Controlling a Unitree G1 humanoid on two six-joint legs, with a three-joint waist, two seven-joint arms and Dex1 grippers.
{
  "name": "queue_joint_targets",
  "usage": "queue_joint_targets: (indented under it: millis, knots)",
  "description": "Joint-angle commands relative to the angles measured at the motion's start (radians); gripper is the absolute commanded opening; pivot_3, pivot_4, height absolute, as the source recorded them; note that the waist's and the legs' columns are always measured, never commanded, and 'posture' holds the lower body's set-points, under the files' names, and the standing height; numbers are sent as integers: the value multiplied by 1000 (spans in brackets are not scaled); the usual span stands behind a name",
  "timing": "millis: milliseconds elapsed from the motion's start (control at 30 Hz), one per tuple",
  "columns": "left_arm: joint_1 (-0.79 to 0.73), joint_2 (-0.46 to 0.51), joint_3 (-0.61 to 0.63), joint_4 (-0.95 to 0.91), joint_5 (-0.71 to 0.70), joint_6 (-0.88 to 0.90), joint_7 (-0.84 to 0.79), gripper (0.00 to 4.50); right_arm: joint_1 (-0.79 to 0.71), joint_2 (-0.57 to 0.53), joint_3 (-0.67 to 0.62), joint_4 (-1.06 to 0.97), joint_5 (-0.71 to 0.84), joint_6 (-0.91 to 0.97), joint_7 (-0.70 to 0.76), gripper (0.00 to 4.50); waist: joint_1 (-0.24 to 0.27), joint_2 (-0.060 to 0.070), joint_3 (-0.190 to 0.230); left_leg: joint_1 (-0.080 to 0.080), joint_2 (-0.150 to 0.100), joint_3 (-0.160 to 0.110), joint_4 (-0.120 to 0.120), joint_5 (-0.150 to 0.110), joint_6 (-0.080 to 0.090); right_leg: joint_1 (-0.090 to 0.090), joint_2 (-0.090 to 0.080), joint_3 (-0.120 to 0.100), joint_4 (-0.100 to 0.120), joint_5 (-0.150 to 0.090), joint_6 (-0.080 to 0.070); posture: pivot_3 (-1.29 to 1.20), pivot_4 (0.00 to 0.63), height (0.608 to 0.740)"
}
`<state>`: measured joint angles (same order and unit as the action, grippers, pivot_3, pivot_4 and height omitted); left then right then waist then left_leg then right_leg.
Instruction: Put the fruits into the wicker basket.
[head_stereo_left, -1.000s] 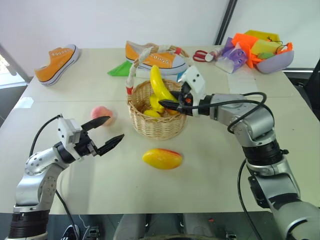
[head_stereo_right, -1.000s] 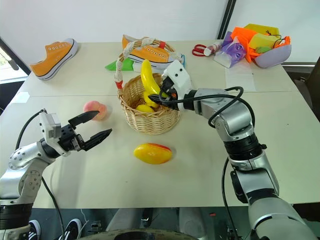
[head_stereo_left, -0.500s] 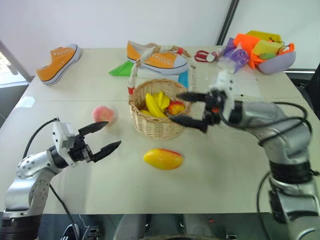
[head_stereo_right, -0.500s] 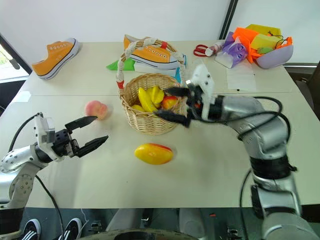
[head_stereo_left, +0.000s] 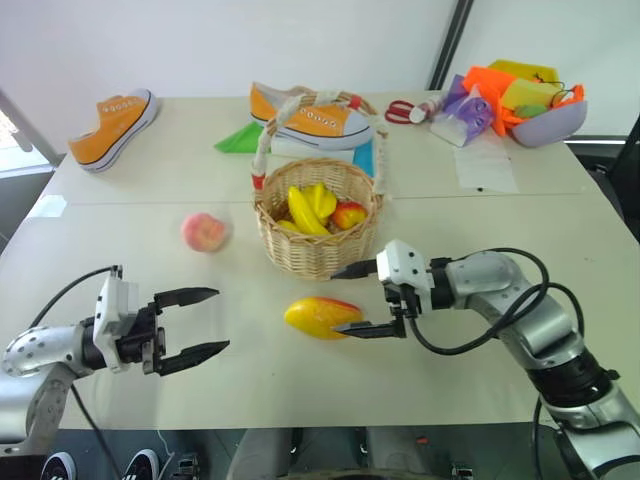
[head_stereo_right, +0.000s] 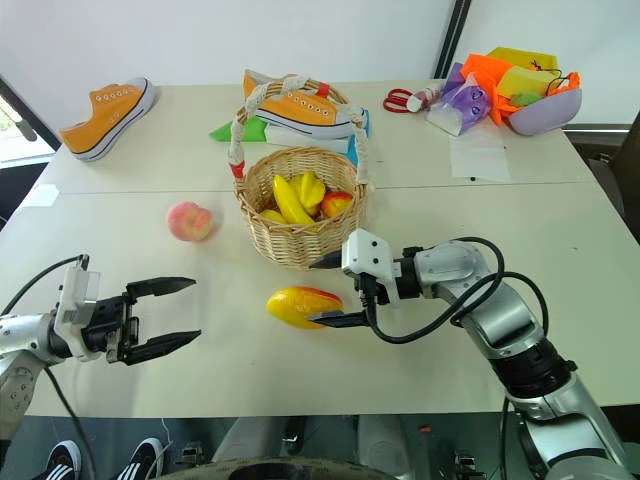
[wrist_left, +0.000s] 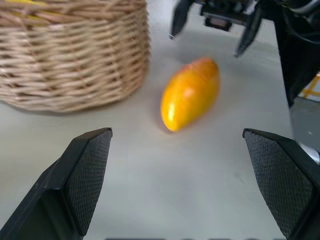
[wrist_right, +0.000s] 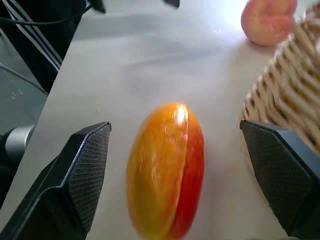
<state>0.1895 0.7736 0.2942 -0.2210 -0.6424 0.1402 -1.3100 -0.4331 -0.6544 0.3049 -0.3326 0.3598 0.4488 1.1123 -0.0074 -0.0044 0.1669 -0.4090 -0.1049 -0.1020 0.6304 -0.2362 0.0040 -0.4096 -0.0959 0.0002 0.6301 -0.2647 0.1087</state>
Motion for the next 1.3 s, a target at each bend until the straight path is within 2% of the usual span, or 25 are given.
queue_joint_targets:
  millis: [33,133,267,533,600,700,733,933,1033,1133,1200,1300]
  knots:
    - [-3,-1,18,-26,-6,-20,-4,4500,-5,-6,47,54,-79,-77,23,4311,1,0,0,0,0,0,0,0,0,0,0,0,0,0,0,0,150,740]
    - [-3,-10,11,-38,-10,-18,5,4500,-7,2,53,62,-61,-59,49,4311,-1,0,0,0,-1,0,0,0,0,0,-1,0,-1,0,0,0,150,740]
    - [-1,-15,11,-40,-11,-15,4,4500,-15,27,91,115,-144,-132,27,4311,-6,0,0,0,0,0,0,0,0,0,0,0,0,1,2,0,150,740]
    - [-19,-37,-3,-32,3,-17,32,4500,7,53,77,147,-138,-116,35,4311,-3,0,0,0,0,0,0,0,0,0,0,0,0,1,2,0,150,740]
    - [-22,-42,-8,-28,3,-15,33,4500,4,63,67,154,-127,-103,28,3785,-3,0,0,0,-1,0,0,0,0,0,0,0,0,1,2,0,150,740]
    - [-30,-44,-15,-32,-1,-8,33,4500,-1,61,71,159,-144,-112,28,2518,-3,0,0,0,0,0,0,0,0,0,0,0,0,1,2,0,150,740]
    - [-32,-44,-17,-32,-2,-6,33,4500,-2,60,70,159,-143,-108,27,2328,-4,0,0,0,0,0,0,0,0,0,0,0,0,1,2,0,150,740]
    - [-31,-55,9,-28,-36,16,59,4500,-9,11,-51,43,6,14,61,2315,-2,0,0,0,0,0,0,0,0,0,0,0,0,1,2,0,150,740]
    - [-101,-84,74,-21,-164,124,167,4500,-83,10,-180,-42,184,180,24,2315,-1,0,1,0,0,0,0,0,0,0,0,0,1,1,2,0,150,740]
    - [-139,-87,81,-13,-152,127,188,4500,-210,57,-273,-28,297,265,-49,2315,-8,0,0,0,0,-1,1,0,0,0,1,0,1,1,2,0,150,740]
    - [-152,-95,68,-12,-133,120,198,4500,-282,88,-269,23,242,237,-112,2315,-8,0,0,1,0,-1,0,0,0,0,1,0,1,1,2,0,150,740]
    - [-175,-105,56,15,-101,95,208,4500,-351,90,-170,113,49,138,-189,2315,-4,0,0,0,0,-1,-1,0,-1,-1,1,0,1,1,2,0,150,740]
